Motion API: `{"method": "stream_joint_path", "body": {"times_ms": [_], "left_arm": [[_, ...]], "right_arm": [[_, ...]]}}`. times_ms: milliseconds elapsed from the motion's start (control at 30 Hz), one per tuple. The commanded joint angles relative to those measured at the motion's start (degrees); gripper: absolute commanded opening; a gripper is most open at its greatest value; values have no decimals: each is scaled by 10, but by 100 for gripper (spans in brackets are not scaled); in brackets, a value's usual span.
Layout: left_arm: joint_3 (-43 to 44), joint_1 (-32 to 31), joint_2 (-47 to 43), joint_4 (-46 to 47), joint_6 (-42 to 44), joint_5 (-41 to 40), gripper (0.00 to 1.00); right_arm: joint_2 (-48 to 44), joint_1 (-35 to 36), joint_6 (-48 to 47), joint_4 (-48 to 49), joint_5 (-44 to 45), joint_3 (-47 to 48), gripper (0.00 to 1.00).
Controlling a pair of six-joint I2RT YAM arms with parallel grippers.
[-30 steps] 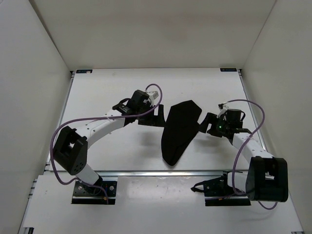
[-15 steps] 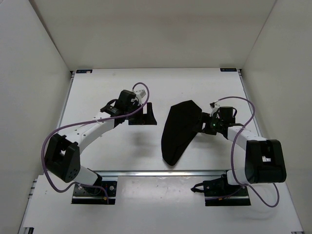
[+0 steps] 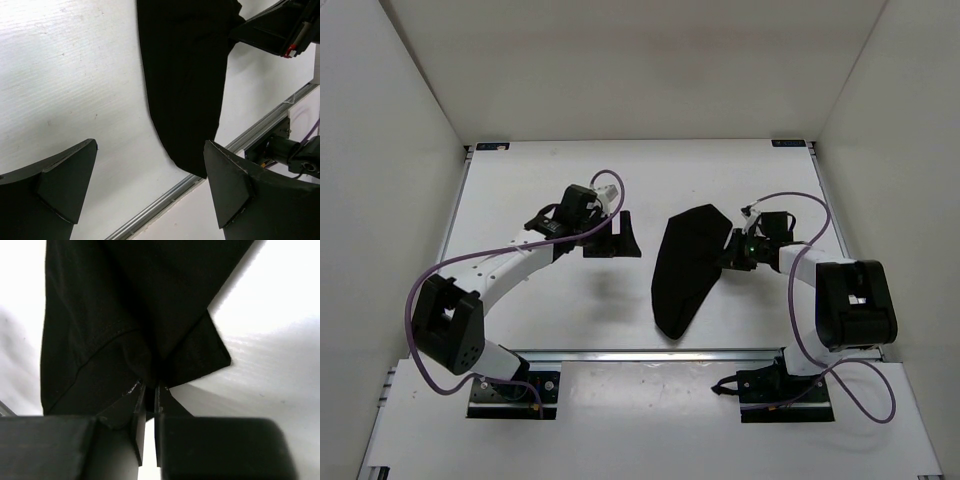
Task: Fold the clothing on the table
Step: Flatten the skirt out
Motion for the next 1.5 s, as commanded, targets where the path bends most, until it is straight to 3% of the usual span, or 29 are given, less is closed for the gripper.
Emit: {"method": "stream_joint_path", "body": {"times_ms": [0, 167, 233, 400, 600, 800, 933, 1100, 1267, 1467], "left_arm": [[-12, -8, -35, 13, -26, 21, 99], [-155, -115, -56, 198, -186, 69, 99], [-202, -132, -52, 245, -247, 69, 99], [-254, -136, -62, 319, -305, 52, 99], [-330, -174, -49, 462, -447, 18, 99], [-344, -205, -23, 507, -516, -24, 99], [-341, -222, -3, 529, -548, -35, 94], [-335, -242, 10, 505, -588, -40, 90], [-339, -263, -4, 456, -614, -67, 93], [-354, -289, 29, 500, -672, -90, 91]], "right_arm": [[-9, -3, -12, -3, -5, 35, 0], [-26, 21, -16, -55, 4, 75, 0], [-31, 39, -6, -60, -2, 97, 0], [-46, 97, 0, -74, 46, 91, 0], [-72, 120, 38, -68, 66, 59, 0], [-145, 107, 56, -53, 100, 7, 0], [-195, 69, 60, -53, 100, -29, 0], [-222, 53, 69, -44, 99, -68, 0], [-232, 49, 78, -43, 105, -82, 0], [-248, 41, 84, -40, 104, -89, 0]]}}
